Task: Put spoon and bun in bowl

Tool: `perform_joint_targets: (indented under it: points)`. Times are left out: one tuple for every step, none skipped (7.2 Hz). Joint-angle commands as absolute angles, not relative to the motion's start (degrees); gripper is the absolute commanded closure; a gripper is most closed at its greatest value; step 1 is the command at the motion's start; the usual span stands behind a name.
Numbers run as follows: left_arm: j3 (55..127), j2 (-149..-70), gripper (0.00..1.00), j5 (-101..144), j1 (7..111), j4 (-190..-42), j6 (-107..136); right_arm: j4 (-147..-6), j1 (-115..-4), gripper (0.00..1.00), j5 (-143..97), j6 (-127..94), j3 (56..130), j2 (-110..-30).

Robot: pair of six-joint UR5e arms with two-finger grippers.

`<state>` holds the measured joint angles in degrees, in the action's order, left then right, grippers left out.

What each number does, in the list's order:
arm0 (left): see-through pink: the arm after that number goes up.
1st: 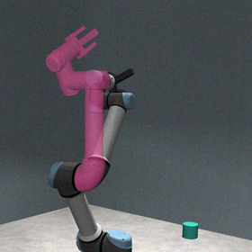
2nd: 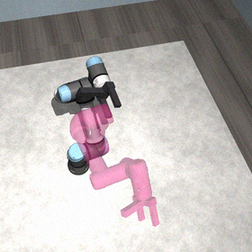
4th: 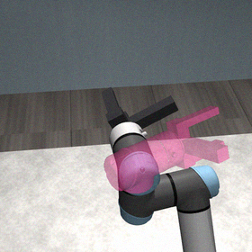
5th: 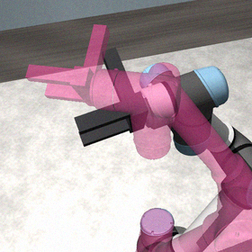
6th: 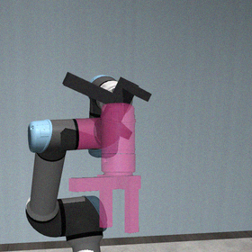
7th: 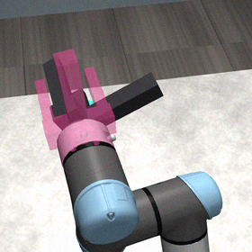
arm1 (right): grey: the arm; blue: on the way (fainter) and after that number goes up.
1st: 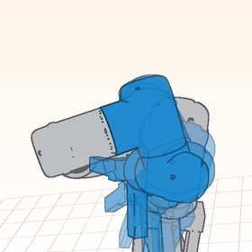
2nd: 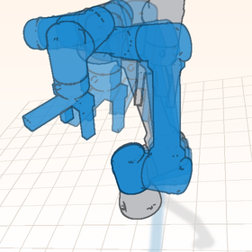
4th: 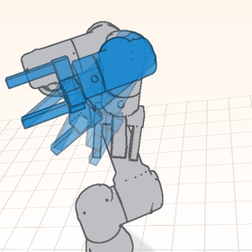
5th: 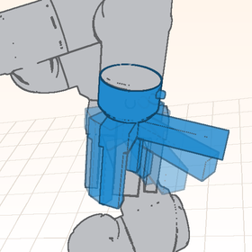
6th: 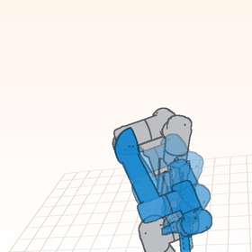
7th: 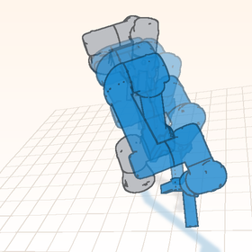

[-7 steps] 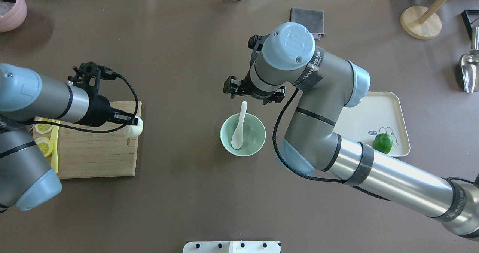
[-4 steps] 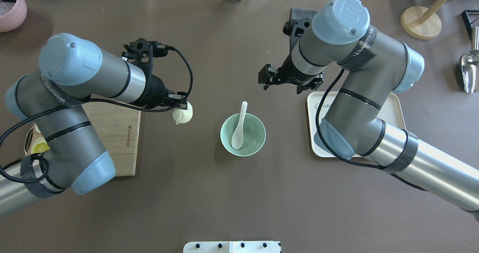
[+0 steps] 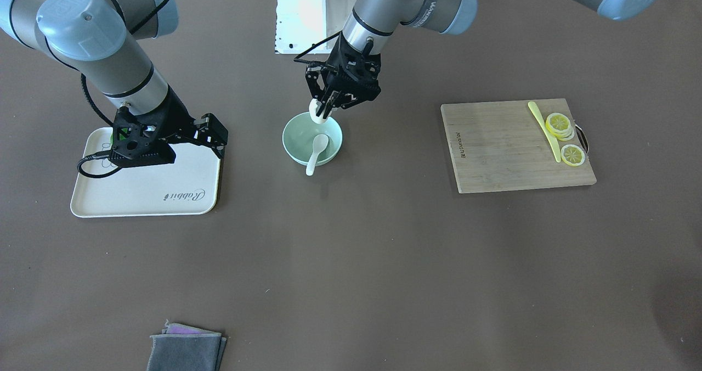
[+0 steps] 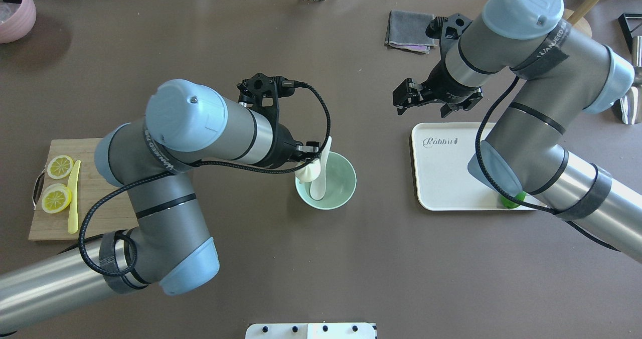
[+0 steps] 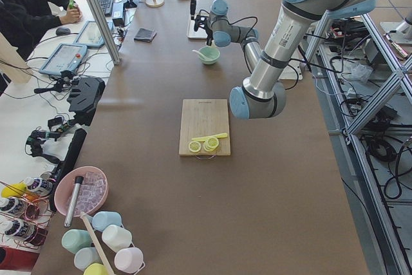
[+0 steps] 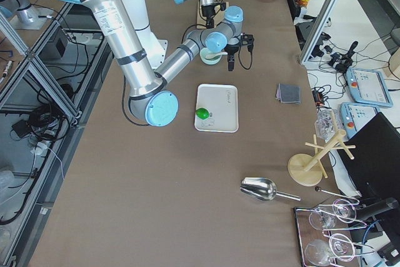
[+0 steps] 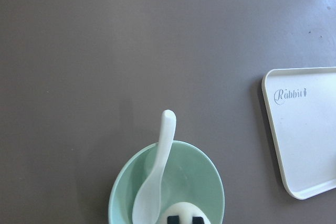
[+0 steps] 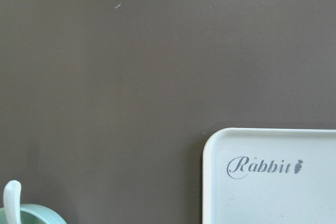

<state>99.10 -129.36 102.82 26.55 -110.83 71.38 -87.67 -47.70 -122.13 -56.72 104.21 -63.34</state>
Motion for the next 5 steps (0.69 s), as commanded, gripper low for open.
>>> perform_joint_targets:
  points:
    - [95.7, -130.5, 1.0, 100.4, 25.3, -112.3, 71.5, -87.8, -47.9, 0.0, -122.3, -56.2, 105.5, -64.6]
    - [94.8, -130.9, 1.0, 100.3, 25.3, -114.1, 71.5, -87.9, -47.9, 0.0, -122.3, -56.2, 106.9, -65.7]
    - [94.0, -131.1, 1.0, 100.2, 25.3, -114.2, 71.5, -87.8, -47.9, 0.0, -122.3, -56.2, 107.7, -66.4]
    - [93.9, -131.1, 0.53, 98.3, 25.3, -114.3, 71.2, -87.8, -47.8, 0.0, -122.3, -56.2, 107.8, -66.5]
    - [93.1, -131.3, 0.03, 96.3, 25.2, -114.7, 71.2, -87.8, -47.8, 0.0, -122.3, -56.2, 107.8, -66.5]
